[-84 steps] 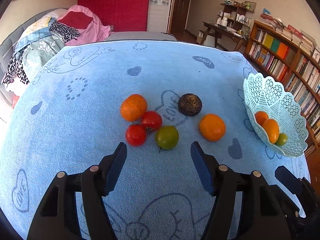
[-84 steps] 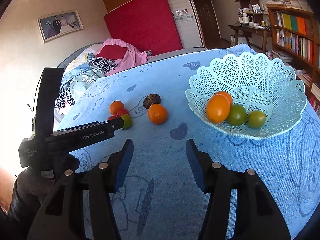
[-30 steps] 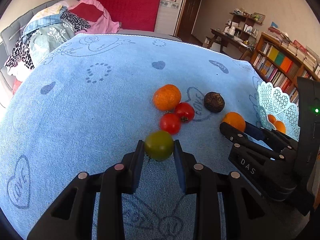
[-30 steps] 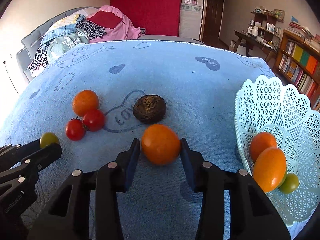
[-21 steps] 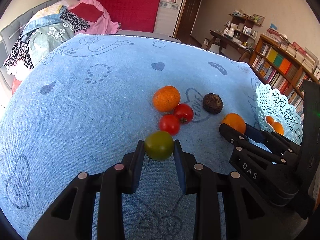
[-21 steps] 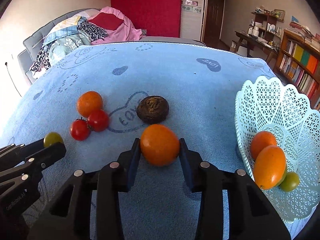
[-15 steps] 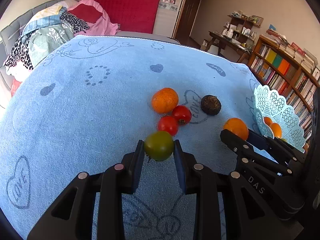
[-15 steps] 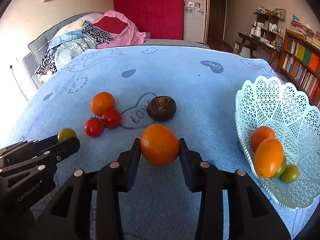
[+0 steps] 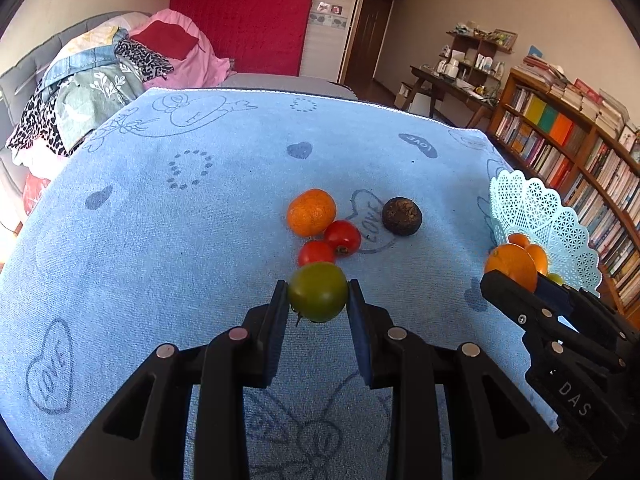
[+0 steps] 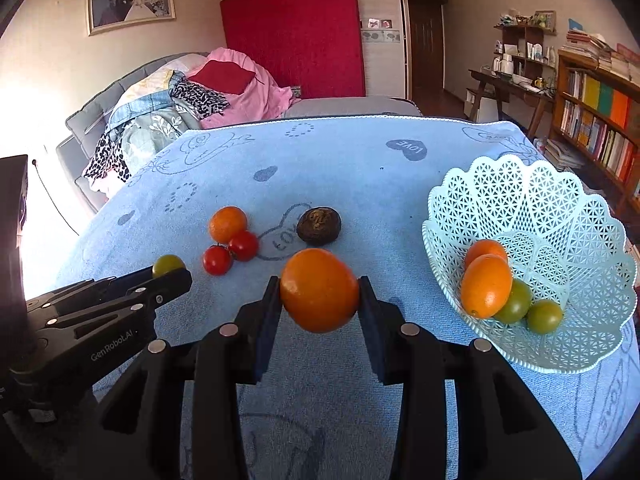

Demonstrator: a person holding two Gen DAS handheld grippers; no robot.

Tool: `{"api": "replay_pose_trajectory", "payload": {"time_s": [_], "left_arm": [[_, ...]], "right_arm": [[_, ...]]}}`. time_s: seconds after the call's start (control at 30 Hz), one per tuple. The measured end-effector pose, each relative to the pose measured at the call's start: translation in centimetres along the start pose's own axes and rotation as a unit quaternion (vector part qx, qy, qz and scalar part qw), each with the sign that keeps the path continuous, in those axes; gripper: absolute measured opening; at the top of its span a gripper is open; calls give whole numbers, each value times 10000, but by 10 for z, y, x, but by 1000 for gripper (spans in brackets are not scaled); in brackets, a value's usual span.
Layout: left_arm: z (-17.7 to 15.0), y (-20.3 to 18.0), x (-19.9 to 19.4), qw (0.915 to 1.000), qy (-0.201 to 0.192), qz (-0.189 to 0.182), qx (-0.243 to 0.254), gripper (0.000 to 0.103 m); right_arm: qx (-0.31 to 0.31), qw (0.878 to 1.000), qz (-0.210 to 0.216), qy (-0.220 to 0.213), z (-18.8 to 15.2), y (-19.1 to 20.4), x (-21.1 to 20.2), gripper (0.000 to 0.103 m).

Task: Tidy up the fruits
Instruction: 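Carry the mandarin orange over the basket and open the right tool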

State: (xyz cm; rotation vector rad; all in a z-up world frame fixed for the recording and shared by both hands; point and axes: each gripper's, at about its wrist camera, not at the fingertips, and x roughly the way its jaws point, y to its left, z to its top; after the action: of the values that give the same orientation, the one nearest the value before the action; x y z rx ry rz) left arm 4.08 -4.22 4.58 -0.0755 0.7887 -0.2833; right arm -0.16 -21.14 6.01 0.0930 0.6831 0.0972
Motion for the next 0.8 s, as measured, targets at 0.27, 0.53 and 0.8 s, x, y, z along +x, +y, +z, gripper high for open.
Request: {"api": "replay_pose_trajectory", "payload": {"time_s": [0.27, 0.53, 0.8], "left_arm": [[4, -23, -11, 9997, -82, -30, 209, 30], [8, -52, -16, 9986, -127, -87, 505, 30], [13, -78, -13, 9972, -116, -124, 722, 30]], "right_arm": [[342, 9988, -185, -287, -3, -34, -32, 39], [820, 9932, -629, -538, -7, -89, -58, 39], [1169, 9856, -1019, -666, -14, -139, -69, 39]]}}
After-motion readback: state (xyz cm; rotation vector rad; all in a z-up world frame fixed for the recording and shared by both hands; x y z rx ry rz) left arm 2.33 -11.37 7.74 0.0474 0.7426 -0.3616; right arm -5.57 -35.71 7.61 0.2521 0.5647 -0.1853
